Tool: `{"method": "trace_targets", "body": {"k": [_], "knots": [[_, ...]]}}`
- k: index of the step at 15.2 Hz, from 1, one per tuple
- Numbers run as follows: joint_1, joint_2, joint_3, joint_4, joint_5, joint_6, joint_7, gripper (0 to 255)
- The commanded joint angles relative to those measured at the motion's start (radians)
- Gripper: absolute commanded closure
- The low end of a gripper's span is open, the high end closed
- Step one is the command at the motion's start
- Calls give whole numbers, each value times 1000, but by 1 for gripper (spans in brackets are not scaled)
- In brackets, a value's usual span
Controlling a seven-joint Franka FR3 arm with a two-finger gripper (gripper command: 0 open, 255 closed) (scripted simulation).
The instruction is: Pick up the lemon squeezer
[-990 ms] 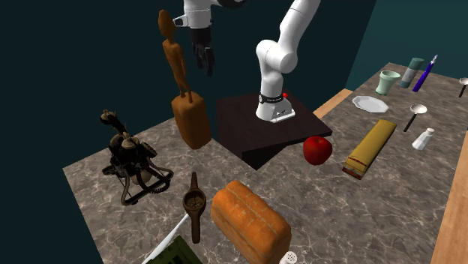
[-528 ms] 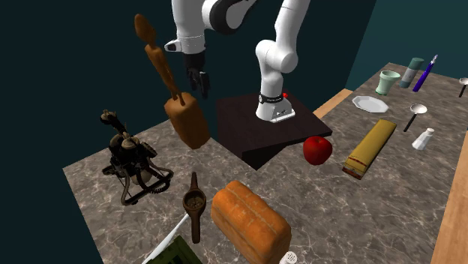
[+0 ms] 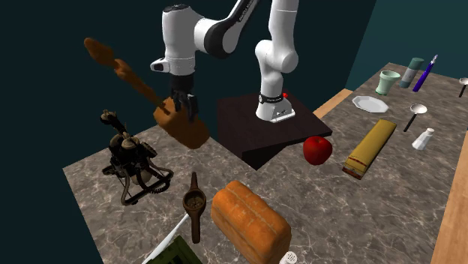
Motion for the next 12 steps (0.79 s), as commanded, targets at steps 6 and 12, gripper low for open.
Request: {"method": "trace_targets", "body": {"k": [6, 12], "knots": [[51, 280, 41, 120, -117, 28, 86, 0], [132, 504, 31, 294, -227, 61, 150, 0]]}}
